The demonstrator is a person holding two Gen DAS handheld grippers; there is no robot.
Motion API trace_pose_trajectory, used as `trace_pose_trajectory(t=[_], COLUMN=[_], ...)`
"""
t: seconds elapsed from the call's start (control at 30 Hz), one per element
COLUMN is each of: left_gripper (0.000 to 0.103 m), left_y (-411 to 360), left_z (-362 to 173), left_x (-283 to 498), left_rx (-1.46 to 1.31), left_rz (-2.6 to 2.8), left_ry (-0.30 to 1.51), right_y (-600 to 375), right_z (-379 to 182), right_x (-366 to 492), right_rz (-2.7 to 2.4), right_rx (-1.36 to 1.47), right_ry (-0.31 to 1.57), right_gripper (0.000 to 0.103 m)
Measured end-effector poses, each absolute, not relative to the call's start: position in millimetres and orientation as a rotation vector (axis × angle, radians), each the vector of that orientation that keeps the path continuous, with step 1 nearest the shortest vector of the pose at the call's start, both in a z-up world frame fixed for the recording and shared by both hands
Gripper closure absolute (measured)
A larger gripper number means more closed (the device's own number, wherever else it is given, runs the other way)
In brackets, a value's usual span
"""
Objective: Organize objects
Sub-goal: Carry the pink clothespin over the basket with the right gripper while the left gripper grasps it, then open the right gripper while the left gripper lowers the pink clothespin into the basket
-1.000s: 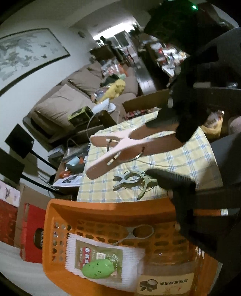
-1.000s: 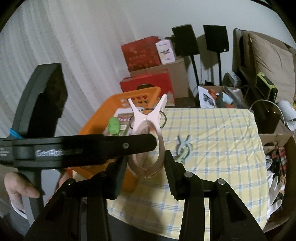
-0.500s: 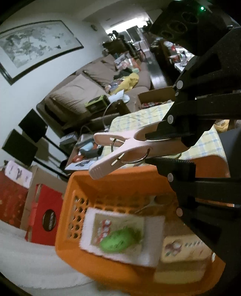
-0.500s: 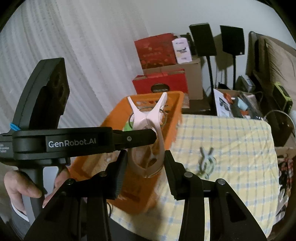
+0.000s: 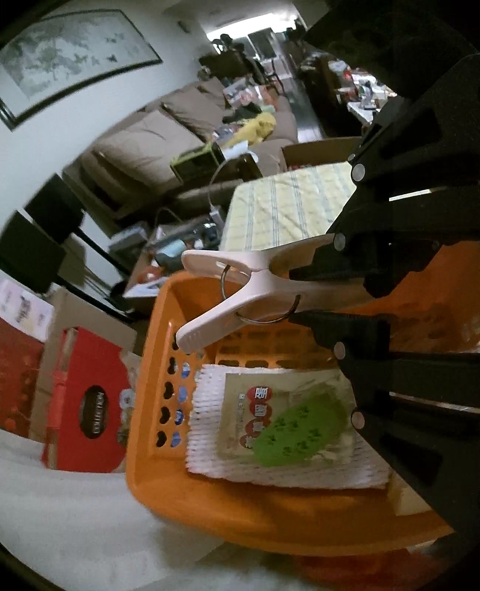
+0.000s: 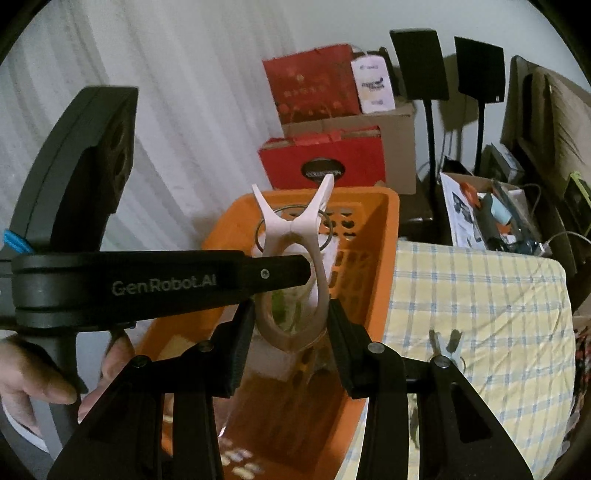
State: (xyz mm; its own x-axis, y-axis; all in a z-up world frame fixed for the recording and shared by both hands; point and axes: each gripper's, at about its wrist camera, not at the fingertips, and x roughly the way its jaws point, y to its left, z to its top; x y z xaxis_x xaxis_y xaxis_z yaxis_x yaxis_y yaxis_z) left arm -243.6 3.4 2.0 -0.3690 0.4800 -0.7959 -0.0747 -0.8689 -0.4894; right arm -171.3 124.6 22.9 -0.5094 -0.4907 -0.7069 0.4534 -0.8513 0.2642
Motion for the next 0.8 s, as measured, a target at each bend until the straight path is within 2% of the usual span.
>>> trace_pose_trajectory(t=[0.23, 0.43, 0.53, 0.6, 0.73, 0.8], left_gripper=[0.093, 0.096, 0.096, 0.096, 0.095, 0.091], left_y=[9, 9, 12, 14, 20, 20], left_z=[-31, -69, -84, -88, -97, -96], left_x=[-281, -307, -312, -313, -312, -310], left_rx=[-1.641, -1.724, -1.761, -1.78, -1.819, -1.829], left_rz=[2.199, 2.118, 2.112, 2.114, 2.131, 2.148], left_ry=[-0.49, -0.552, -0.564, -0.555, -0.531, -0.522], right_y=[117, 113, 118, 122, 132, 141], right_z=[-1, -5, -1, 4, 14, 19], right_x=[-201, -202, -198, -194, -186, -183], right_rz=[-2.351, -2.389, -2.406, -2.417, -2.42, -2.422], right_rx=[1.193, 1.193, 1.177, 1.153, 1.122, 1.118], right_ry=[-0.032, 0.069, 0.085, 0.08, 0.058, 0.026], right_gripper=[0.063, 0.063, 0.056, 0.047, 0.047, 0.047])
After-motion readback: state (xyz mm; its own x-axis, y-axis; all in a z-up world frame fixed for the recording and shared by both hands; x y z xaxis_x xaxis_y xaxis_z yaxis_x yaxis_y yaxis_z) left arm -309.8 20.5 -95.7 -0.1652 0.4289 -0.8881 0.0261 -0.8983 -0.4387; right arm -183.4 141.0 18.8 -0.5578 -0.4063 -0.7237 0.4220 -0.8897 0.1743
